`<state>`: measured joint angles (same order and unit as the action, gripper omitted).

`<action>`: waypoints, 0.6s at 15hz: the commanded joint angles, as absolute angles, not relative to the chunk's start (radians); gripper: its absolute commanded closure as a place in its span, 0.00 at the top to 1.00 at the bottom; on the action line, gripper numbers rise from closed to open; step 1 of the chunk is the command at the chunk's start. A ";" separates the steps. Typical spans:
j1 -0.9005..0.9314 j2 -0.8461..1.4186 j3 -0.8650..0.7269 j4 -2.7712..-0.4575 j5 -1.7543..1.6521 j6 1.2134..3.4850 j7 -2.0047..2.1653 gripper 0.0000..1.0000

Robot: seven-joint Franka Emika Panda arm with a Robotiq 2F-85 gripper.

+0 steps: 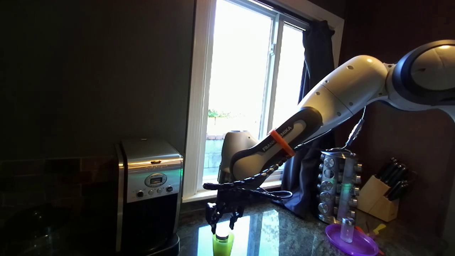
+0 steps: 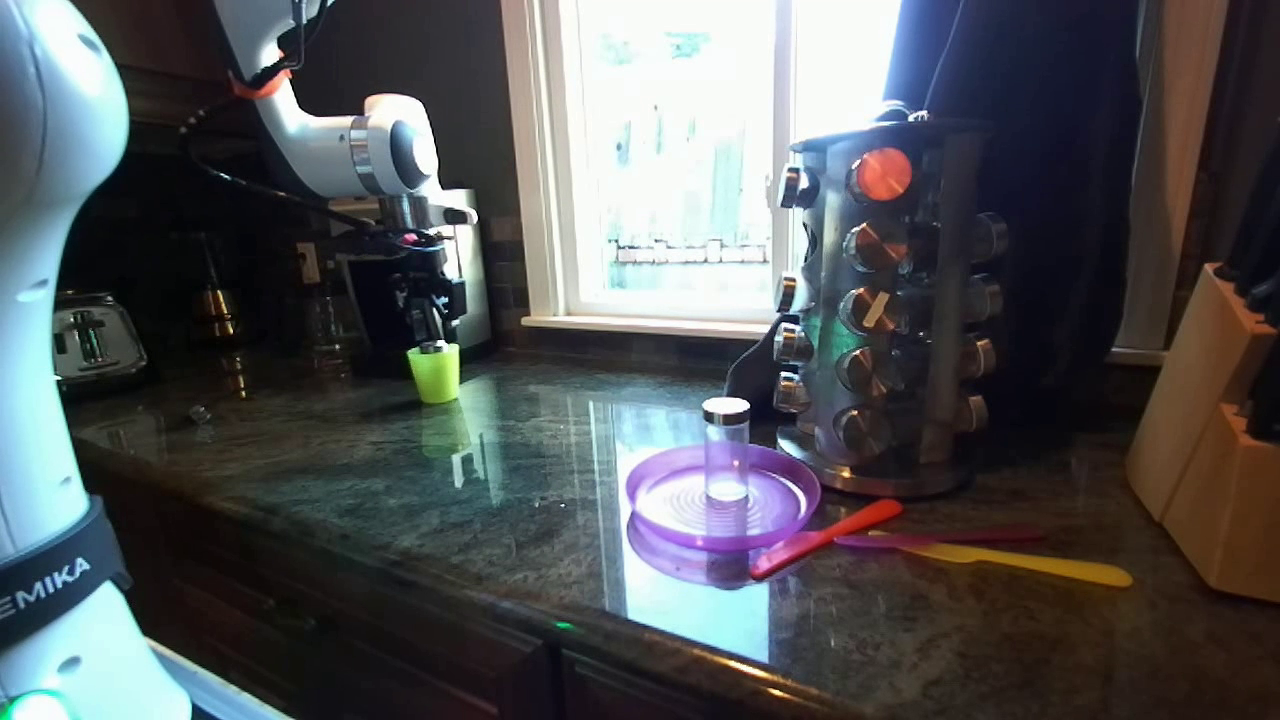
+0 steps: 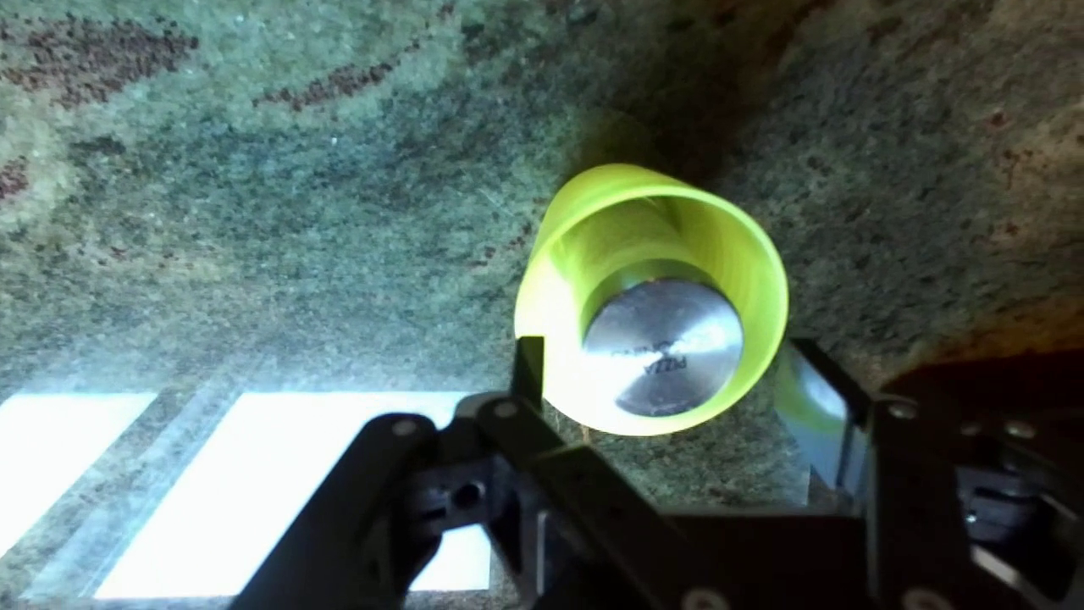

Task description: Take the spice bottle out of the green cup

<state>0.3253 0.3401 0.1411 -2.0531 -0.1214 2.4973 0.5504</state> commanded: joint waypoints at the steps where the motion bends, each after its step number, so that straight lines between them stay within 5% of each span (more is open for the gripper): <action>1: 0.338 0.358 0.128 -2.059 -0.120 2.543 0.539 0.77; 9: 0.340 0.383 0.123 -2.049 -0.116 2.544 0.528 0.72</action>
<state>0.3252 0.3640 0.1354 -2.0503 -0.1207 2.5154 0.5432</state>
